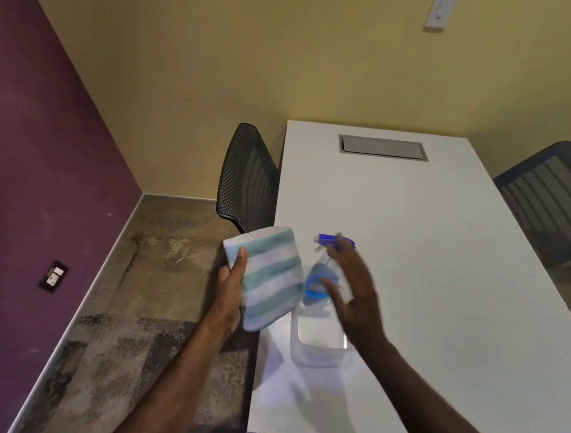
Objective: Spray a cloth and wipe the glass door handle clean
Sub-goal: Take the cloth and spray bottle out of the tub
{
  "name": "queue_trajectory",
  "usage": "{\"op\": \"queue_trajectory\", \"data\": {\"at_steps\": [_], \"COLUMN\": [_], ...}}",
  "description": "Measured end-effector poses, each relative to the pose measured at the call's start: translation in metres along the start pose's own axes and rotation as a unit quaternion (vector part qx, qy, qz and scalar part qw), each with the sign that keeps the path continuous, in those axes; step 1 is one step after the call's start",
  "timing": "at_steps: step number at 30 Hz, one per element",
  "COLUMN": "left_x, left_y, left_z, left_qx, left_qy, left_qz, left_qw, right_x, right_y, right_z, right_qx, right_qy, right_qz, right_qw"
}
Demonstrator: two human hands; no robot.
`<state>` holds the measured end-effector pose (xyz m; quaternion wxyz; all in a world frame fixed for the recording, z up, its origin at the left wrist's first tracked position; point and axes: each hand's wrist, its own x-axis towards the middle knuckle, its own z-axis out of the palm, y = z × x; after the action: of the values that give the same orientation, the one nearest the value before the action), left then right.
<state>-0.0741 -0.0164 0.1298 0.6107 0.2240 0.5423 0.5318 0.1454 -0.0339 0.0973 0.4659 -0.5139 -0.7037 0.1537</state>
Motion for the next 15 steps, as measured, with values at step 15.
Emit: {"op": "queue_trajectory", "data": {"at_steps": [15], "left_x": [0.045], "left_y": [-0.011], "left_z": [-0.014], "left_qx": [0.001], "left_qy": [0.032], "left_qz": [0.025], "left_qw": [0.999], "right_x": [0.088], "right_y": [0.124], "right_z": [0.019], "right_qx": [0.284], "right_qy": [-0.286], "right_qz": [0.235], "right_qw": [0.884]}}
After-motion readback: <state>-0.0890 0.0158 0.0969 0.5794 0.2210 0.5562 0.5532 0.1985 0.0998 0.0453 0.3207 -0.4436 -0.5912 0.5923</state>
